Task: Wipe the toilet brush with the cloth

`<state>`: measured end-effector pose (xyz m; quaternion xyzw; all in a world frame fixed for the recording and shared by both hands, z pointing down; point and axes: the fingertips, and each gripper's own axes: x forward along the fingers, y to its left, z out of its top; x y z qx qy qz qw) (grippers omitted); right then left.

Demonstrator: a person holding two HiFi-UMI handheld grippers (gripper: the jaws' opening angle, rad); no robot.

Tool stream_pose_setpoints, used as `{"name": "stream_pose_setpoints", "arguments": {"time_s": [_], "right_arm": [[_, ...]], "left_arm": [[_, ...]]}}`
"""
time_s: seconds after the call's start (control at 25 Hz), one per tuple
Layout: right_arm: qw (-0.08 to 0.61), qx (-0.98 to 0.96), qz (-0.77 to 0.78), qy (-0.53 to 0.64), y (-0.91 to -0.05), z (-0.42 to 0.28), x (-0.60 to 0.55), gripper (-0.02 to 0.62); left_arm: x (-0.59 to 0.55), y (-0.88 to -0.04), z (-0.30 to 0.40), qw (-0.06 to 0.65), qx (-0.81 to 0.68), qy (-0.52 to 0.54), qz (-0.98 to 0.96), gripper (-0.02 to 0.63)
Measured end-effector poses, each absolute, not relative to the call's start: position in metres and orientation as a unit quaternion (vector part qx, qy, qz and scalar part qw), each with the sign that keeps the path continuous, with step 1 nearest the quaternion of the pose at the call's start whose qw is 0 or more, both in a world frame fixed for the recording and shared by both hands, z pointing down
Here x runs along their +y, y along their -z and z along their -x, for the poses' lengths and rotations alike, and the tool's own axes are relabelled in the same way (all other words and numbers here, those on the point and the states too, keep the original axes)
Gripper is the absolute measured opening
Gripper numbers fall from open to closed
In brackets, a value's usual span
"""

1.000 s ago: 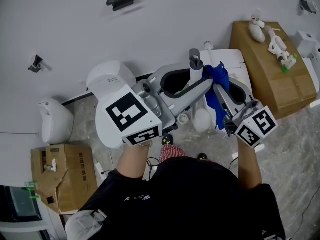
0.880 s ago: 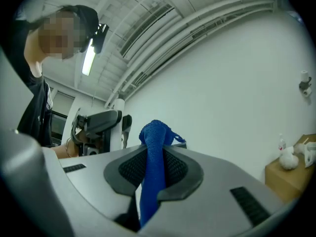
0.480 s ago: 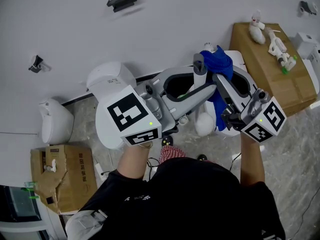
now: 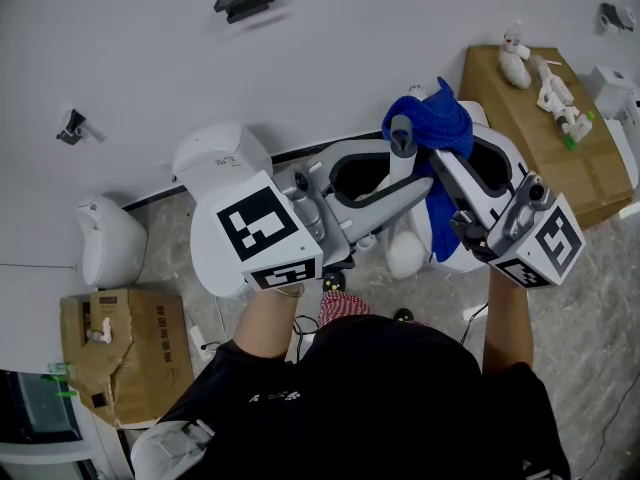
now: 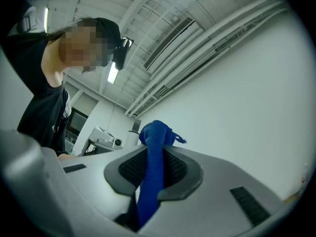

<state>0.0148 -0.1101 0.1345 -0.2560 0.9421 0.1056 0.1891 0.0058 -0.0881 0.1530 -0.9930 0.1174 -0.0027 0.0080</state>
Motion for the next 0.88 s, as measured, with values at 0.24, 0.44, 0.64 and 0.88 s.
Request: {"name": "stream_pose_setpoints", "arguments": {"time_s": [0.24,0.44,0.64,0.88], "right_arm": [[0.179,0.945,0.243,-0.13,-0.131,-0.013,-0.104,0.064],[0.169,0.948,0.245,-0.113,-0.144,-0.014,-0.108,0.063],[0.166,0.954,0.233,-0.094,-0.162,-0.01,-0.105,0.063],[0.167,0.957,0.223,-0.079,-0.165,-0.006,-0.104,0.063]], "left_arm": [[-0.088,-0.152,-0.006,0.004,0.113,0.001,0.994,0.091],[-0.085,-0.143,-0.006,0.007,0.108,-0.013,0.994,0.091],[-0.084,-0.143,-0.007,0.009,0.109,-0.021,0.994,0.091],[-0.085,-0.14,-0.006,0.014,0.115,-0.02,0.993,0.091]]}}
